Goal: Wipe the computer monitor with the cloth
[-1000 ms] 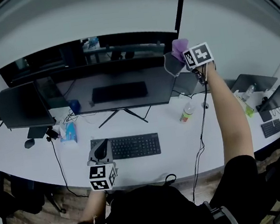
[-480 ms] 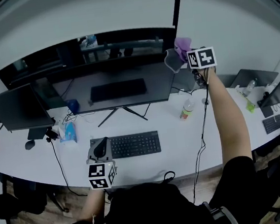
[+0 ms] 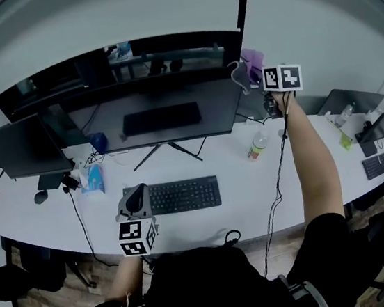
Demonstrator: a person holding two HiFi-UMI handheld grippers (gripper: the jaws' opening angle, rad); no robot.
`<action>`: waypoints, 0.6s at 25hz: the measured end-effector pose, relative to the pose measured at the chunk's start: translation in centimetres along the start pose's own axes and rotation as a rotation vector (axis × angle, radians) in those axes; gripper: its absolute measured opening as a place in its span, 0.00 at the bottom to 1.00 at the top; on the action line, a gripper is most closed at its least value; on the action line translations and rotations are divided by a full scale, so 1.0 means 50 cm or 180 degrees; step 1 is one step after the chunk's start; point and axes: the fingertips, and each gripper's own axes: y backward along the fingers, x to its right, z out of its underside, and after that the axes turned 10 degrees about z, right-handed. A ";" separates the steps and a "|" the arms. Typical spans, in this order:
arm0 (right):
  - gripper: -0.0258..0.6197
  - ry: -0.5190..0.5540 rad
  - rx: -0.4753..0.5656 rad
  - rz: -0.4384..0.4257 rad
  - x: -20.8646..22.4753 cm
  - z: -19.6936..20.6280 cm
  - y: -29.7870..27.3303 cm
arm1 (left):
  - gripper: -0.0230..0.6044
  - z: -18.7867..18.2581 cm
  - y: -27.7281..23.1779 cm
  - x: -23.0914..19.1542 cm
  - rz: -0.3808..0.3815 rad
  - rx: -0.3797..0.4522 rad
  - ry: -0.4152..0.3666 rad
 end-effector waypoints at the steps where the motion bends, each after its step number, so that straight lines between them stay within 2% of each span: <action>1: 0.18 -0.0026 -0.0026 -0.0012 0.002 0.008 -0.005 | 0.06 -0.001 -0.003 0.000 0.0001 0.0001 0.0000; 5: 0.18 -0.0068 -0.0088 -0.0028 0.005 0.040 -0.022 | 0.06 -0.002 -0.008 0.000 0.0000 -0.0009 -0.0004; 10: 0.18 0.0169 -0.0006 0.0111 0.000 0.053 -0.025 | 0.06 -0.002 -0.007 -0.008 -0.0033 -0.0005 0.0004; 15: 0.18 0.0175 0.0040 0.0134 -0.003 0.062 -0.030 | 0.06 -0.005 -0.011 -0.003 -0.0022 0.0014 0.0011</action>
